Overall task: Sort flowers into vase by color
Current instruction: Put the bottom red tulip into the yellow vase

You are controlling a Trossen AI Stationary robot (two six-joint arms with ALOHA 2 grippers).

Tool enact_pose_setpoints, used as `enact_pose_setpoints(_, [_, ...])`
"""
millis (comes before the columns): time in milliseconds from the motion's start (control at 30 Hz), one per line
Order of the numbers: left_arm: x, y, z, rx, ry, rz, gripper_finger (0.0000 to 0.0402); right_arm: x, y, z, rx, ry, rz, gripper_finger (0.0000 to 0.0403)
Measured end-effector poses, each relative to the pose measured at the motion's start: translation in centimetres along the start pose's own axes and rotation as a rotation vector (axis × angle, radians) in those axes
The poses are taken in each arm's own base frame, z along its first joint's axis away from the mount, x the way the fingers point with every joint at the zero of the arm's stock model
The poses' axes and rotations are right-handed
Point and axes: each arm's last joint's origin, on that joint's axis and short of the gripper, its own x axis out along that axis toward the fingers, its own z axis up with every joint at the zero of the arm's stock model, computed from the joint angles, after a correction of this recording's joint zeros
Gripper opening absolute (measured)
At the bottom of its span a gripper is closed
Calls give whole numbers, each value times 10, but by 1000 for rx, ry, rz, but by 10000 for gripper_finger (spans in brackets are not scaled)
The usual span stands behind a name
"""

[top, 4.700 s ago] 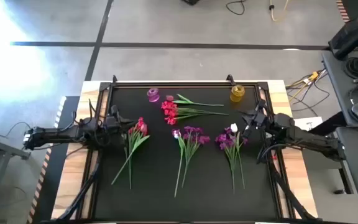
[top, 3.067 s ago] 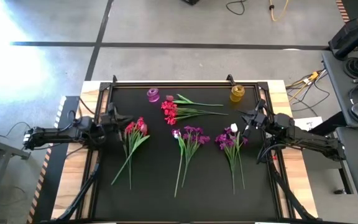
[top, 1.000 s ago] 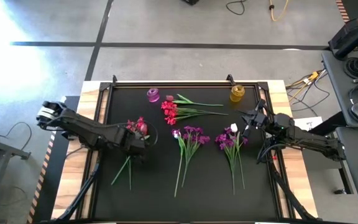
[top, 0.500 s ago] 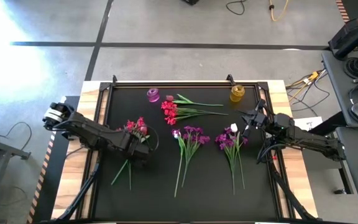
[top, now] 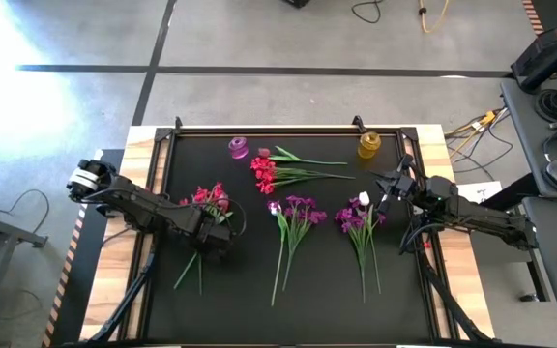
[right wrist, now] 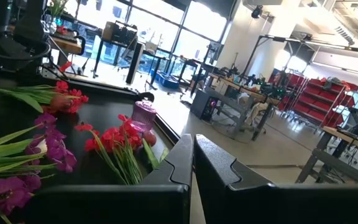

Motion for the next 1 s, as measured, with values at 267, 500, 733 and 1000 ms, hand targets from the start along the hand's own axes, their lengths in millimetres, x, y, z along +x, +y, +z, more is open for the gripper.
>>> enact_pose_setpoints(267, [-13,-4,-1,86,-3,-8,7,0,0,0,0,0,0,9])
enact_pose_setpoints(500, [-45,-5,-5,135,-37,-41,2,0,0,0,0,0,0,9])
enact_pose_setpoints(733, [-92,1,-6,148,-323,-220,0,0,0,0,0,0,0,9])
enact_pose_setpoints(1000, [-134,8,17,202,-860,-396,0,0,0,0,0,0,0,9])
